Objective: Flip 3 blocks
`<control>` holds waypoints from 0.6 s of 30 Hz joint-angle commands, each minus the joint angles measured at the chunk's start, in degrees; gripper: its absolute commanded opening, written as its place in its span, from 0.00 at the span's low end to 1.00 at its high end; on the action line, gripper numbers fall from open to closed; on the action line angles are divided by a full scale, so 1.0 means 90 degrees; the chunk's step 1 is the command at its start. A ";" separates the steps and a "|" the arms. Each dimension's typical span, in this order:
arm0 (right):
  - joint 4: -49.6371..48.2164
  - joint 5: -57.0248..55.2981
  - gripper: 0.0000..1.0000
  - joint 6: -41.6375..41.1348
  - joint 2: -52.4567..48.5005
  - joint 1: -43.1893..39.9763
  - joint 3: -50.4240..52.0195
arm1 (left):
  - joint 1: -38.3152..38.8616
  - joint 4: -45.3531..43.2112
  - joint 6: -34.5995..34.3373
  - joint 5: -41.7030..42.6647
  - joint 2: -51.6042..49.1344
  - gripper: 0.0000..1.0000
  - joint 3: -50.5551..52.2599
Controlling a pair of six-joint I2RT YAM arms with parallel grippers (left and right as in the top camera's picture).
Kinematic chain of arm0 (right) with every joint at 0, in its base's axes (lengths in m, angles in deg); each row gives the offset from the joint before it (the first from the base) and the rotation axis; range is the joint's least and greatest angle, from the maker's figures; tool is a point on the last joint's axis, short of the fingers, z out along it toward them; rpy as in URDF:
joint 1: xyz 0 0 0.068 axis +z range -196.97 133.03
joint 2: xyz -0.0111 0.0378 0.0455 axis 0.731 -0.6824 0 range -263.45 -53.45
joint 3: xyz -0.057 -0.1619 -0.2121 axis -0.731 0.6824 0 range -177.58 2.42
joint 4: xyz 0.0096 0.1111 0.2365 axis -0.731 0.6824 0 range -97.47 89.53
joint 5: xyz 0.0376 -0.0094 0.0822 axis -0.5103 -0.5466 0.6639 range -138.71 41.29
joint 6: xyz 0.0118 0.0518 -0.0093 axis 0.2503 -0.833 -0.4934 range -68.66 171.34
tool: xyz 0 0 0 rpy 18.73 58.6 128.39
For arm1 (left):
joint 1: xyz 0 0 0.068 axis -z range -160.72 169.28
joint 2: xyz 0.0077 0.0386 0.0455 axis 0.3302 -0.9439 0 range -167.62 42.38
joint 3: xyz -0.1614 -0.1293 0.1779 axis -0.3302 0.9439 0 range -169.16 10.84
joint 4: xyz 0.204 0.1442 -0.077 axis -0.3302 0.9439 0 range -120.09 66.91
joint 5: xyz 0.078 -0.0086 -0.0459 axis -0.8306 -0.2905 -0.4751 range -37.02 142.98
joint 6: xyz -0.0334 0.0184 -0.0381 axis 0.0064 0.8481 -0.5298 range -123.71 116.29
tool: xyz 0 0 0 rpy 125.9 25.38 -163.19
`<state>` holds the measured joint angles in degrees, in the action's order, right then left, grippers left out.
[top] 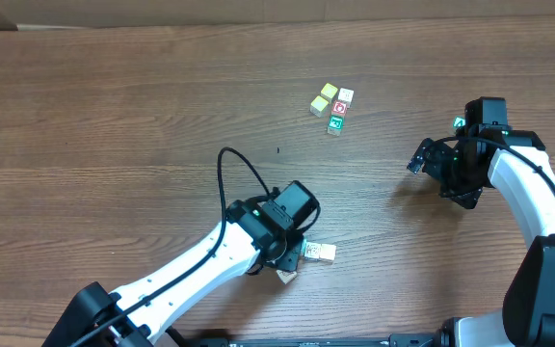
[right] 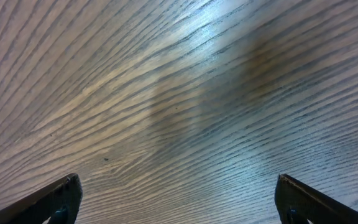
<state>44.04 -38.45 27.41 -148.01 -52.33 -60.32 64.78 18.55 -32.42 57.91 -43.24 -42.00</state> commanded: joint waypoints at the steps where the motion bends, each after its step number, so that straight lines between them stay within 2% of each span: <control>1: -0.0029 -0.0019 1.00 0.0041 0.0022 -0.0022 -0.0078 | 0.0041 -0.0039 0.1154 0.1591 -0.0056 0.20 -0.0061; 3: -0.0029 -0.0019 1.00 0.0041 0.0022 -0.0022 -0.0078 | 0.0126 0.0053 0.1190 0.1596 -0.0056 0.07 -0.0061; 4: -0.0029 -0.0019 1.00 0.0044 0.0022 -0.0019 -0.0078 | 0.0170 0.0119 0.1190 0.1542 -0.0056 0.04 -0.0061; 9: -0.0029 -0.0019 1.00 0.0041 0.0022 -0.0019 -0.0078 | 0.0449 0.0401 0.1129 0.1294 -0.0058 0.04 0.0002; 14: -0.0029 -0.0019 1.00 0.0041 0.0022 -0.0019 -0.0078 | 0.0913 0.0267 0.0134 0.0362 -0.0058 0.04 0.0206; 18: -0.0029 -0.0019 1.00 0.0044 0.0022 -0.0019 -0.0078 | 0.1243 -0.0238 -0.0279 0.0180 -0.0066 0.04 0.0413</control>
<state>44.04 -38.45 27.41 -148.01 -52.33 -60.32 73.95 18.75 -29.91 63.09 -43.24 -40.05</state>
